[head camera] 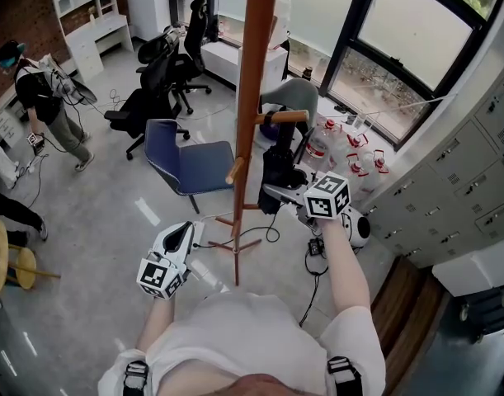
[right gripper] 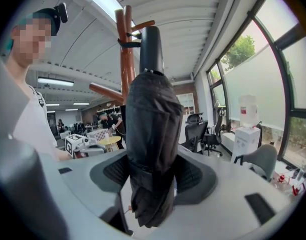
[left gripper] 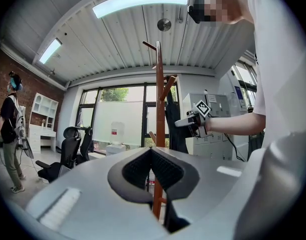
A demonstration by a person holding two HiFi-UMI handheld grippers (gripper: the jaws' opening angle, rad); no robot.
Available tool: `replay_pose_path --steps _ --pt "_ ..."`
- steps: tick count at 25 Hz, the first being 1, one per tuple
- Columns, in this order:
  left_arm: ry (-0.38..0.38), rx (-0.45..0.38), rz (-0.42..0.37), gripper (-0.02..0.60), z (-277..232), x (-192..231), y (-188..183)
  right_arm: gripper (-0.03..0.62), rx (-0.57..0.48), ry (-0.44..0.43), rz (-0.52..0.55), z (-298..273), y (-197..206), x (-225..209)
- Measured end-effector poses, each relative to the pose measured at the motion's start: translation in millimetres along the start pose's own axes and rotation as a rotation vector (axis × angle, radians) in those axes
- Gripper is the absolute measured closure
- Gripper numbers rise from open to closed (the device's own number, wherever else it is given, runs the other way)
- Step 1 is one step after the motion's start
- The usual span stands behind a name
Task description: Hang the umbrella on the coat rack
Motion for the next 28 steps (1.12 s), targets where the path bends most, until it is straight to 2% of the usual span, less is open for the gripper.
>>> replay_pose_path --steps 4,9,14,28 --pt "0.01 -0.002 0.0 0.571 -1.0 -1.8 0.4 0.338 -0.031 0.022 -0.025 -3.2 -0.3 0.1" --pt "0.014 0.0 -0.004 0.571 -1.6 -3.0 0.2 0.338 -0.016 0.082 -0.027 -5.0 -0.8 -0.7" --pt "0.011 -0.004 -0.005 0.571 1.6 -0.3 -0.5 0.338 -0.016 0.073 -0.037 -11.4 1.3 13.3" --pt "0.022 -0.001 -0.006 0.571 5.4 -4.0 3.2 0.338 -0.017 0.123 -0.019 -17.6 25.6 52.9"
Point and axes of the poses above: the fingertips, and each gripper's own axes: z backward along the fingers, x to its left, y out of its underside, the point moved 2 cm from there along z, backward along the fingers, and after that the axes turned 12 degrees about x, right-handed, at the moved point
